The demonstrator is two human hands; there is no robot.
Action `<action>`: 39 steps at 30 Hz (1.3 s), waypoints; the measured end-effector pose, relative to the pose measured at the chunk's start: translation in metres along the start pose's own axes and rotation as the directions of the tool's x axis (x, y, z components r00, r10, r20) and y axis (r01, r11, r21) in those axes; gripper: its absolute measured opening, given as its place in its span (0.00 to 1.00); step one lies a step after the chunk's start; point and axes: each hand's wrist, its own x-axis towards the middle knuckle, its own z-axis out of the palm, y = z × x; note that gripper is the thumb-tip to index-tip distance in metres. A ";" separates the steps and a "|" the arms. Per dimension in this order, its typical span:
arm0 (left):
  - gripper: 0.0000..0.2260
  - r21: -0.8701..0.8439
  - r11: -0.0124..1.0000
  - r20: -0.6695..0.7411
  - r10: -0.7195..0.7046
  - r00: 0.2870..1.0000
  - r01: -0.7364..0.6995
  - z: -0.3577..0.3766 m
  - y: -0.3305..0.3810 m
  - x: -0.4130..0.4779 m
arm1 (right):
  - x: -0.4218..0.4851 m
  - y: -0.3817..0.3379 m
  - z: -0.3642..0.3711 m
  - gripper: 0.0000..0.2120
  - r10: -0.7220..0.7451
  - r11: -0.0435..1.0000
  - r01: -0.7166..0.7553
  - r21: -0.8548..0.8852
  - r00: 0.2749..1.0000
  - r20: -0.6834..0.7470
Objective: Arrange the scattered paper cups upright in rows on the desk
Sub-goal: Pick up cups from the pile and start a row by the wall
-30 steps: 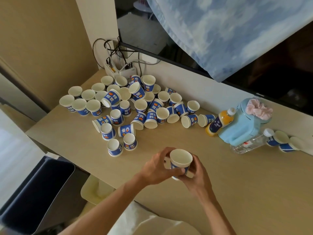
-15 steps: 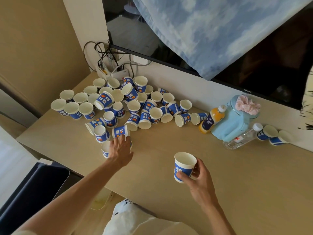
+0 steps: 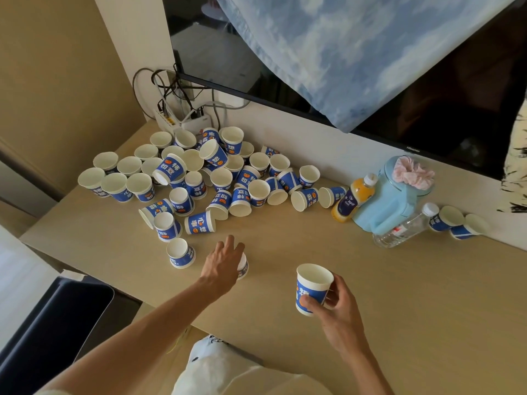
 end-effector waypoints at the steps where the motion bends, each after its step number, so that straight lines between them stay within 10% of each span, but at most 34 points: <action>1: 0.28 -0.004 1.000 0.004 0.010 1.000 -0.010 0.001 0.002 -0.001 | 0.000 0.001 -0.001 0.29 0.005 1.000 -0.005 0.003 1.000 -0.001; 11: 0.31 0.068 0.998 0.147 0.001 0.989 -0.011 0.015 0.017 0.007 | -0.003 0.006 -0.005 0.30 0.071 0.994 -0.067 0.087 0.997 -0.043; 16: 0.26 -0.312 0.947 0.109 -0.051 0.993 0.083 0.010 0.037 0.009 | -0.004 0.008 -0.021 0.27 0.111 0.984 -0.094 0.152 0.988 -0.107; 20: 0.33 -0.846 0.481 0.219 -0.080 0.972 0.230 -0.001 0.076 0.001 | -0.002 0.013 -0.036 0.32 0.160 0.972 -0.125 0.200 0.973 -0.169; 24: 0.38 -0.964 0.081 0.260 0.089 0.962 0.253 -0.001 0.114 -0.008 | -0.001 0.022 -0.060 0.31 0.187 0.963 -0.131 0.235 0.954 -0.232; 29: 0.25 -0.970 0.067 0.242 0.252 0.937 0.233 -0.003 0.156 -0.014 | 0.001 0.033 -0.099 0.37 0.206 0.950 -0.120 0.288 0.934 -0.291; 39: 0.27 -0.988 0.106 0.127 0.096 0.987 0.117 -0.011 0.315 -0.004 | 0.027 0.078 -0.207 0.33 0.252 0.898 -0.116 0.425 0.926 -0.280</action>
